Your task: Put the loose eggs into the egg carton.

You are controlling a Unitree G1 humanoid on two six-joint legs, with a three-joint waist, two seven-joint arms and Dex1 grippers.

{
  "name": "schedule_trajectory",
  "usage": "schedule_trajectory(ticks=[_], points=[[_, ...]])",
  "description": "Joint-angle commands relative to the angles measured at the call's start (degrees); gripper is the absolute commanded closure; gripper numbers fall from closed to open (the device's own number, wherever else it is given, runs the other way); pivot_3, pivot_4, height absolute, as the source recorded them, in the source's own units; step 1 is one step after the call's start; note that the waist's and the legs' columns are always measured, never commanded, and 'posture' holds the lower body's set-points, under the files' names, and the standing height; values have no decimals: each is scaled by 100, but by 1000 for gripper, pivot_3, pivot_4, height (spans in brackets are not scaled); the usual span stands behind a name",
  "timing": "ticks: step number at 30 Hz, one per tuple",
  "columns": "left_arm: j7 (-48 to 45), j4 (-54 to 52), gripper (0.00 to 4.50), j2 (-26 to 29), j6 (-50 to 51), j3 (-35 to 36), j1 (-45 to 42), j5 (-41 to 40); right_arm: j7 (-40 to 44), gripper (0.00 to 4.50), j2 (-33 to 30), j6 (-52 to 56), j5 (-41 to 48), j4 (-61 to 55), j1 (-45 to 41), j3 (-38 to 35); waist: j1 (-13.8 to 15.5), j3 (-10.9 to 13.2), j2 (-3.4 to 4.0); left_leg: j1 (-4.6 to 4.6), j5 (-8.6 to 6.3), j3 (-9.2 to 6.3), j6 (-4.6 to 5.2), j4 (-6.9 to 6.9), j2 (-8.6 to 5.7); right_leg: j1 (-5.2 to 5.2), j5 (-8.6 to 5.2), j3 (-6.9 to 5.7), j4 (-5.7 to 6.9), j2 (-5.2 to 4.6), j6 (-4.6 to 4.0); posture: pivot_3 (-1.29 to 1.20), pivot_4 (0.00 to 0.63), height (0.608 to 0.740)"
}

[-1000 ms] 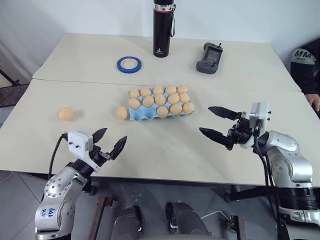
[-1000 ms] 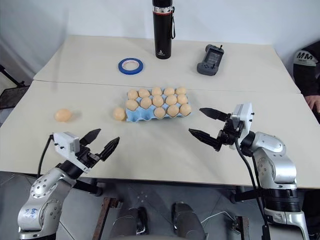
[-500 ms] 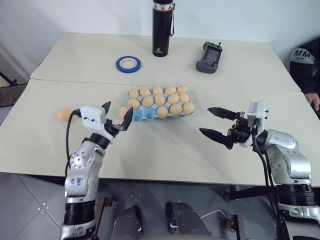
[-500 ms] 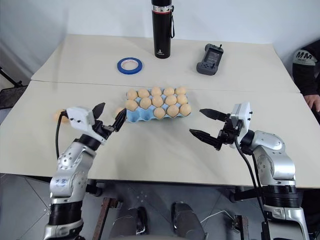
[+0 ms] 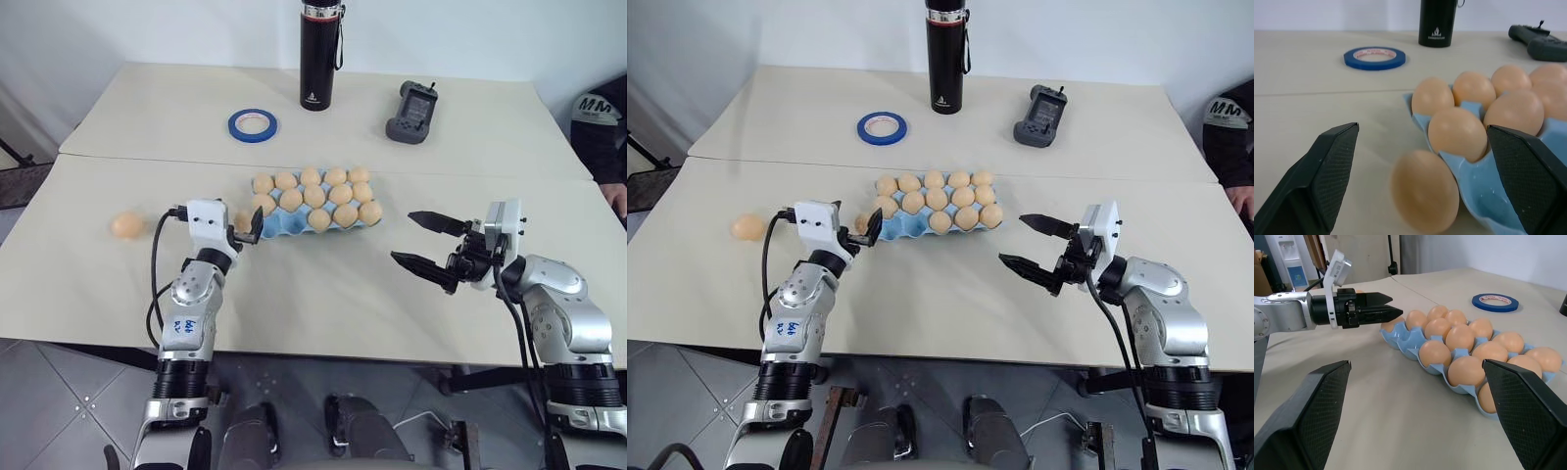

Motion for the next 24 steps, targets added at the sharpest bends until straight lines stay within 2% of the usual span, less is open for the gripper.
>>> schedule_trajectory(ticks=[1, 24], points=[[37, -25, 48, 34, -50, -12, 18, 91, -20, 0, -127, 14, -7, -181, -15, -56, 0, 0, 0, 1, 0, 0, 0, 0, 0, 0, 0, 0, 1, 0, 0, 0, 150, 740], [38, 337, 48, 207, 170, -6, 48, 187, -67, 0, -135, 145, -153, -155, -84, 2, -7, 0, 0, 9, -2, 0, -7, 8, -1, 1, -2, 1, 23, -2, -3, 0, 150, 740]])
